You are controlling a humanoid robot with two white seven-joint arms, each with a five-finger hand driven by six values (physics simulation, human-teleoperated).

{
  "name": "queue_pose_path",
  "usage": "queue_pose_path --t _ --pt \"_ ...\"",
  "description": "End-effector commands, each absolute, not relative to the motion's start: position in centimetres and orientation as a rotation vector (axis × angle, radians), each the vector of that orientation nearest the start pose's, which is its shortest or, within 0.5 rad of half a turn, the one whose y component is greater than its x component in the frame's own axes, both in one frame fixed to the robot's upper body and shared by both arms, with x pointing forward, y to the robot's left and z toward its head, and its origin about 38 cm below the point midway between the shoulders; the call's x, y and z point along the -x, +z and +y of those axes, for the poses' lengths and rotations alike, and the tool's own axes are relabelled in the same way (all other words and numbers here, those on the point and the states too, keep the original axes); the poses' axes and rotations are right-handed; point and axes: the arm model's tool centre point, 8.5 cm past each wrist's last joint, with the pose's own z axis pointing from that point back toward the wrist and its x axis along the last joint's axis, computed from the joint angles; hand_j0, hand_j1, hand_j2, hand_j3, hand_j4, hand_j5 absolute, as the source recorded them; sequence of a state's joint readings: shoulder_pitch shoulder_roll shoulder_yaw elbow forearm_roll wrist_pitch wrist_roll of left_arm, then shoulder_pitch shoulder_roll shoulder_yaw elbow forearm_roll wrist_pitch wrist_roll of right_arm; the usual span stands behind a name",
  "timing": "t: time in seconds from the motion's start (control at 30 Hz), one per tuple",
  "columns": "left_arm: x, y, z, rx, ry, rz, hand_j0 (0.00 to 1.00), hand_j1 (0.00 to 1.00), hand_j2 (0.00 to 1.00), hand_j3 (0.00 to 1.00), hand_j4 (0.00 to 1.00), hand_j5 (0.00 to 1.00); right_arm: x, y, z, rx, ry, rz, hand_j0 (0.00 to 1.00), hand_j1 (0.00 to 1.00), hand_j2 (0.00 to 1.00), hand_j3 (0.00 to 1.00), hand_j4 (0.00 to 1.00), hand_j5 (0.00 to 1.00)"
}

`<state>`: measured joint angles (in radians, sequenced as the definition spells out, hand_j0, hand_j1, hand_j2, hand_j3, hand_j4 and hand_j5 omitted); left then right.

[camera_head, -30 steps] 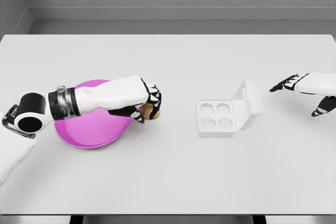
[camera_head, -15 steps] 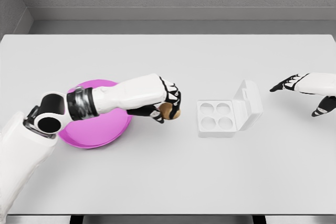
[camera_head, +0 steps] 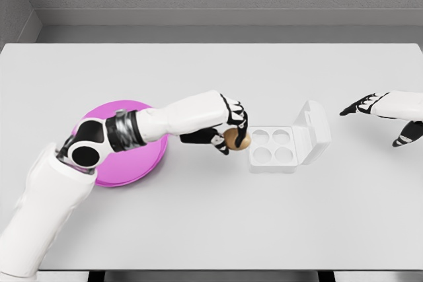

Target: Pack egg into the box and close the box lid

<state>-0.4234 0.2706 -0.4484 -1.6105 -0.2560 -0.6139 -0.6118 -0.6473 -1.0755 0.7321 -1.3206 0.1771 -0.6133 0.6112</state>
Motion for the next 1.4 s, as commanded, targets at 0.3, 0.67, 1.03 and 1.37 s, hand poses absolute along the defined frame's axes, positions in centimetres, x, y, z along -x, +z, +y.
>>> queue_pose_path --t 0.3,0.67,1.03,1.37 --pt "-38.3 20.0 8.1 -0.365 2.244 2.775 0.22 0.22 0.22 0.22 0.22 0.22 -40.9 20.8 -41.9 0.319 1.981 -1.086 1.00 1.00 1.00 1.00 1.00 1.00" --pt "-39.5 18.3 7.6 -0.400 2.334 2.756 0.22 0.22 0.22 0.22 0.22 0.22 -40.9 20.9 -42.0 0.320 1.979 -1.083 1.00 1.00 1.00 1.00 1.00 1.00" --pt "-39.7 17.9 7.9 -0.402 2.350 2.762 0.24 0.24 0.24 0.24 0.24 0.24 -40.9 20.8 -41.9 0.319 1.980 -1.085 1.00 1.00 1.00 1.00 1.00 1.00" --pt "-39.9 18.0 7.8 -0.328 2.394 2.710 0.25 0.25 0.25 0.25 0.25 0.25 -40.9 20.8 -41.9 0.319 1.980 -1.085 1.00 1.00 1.00 1.00 1.00 1.00"
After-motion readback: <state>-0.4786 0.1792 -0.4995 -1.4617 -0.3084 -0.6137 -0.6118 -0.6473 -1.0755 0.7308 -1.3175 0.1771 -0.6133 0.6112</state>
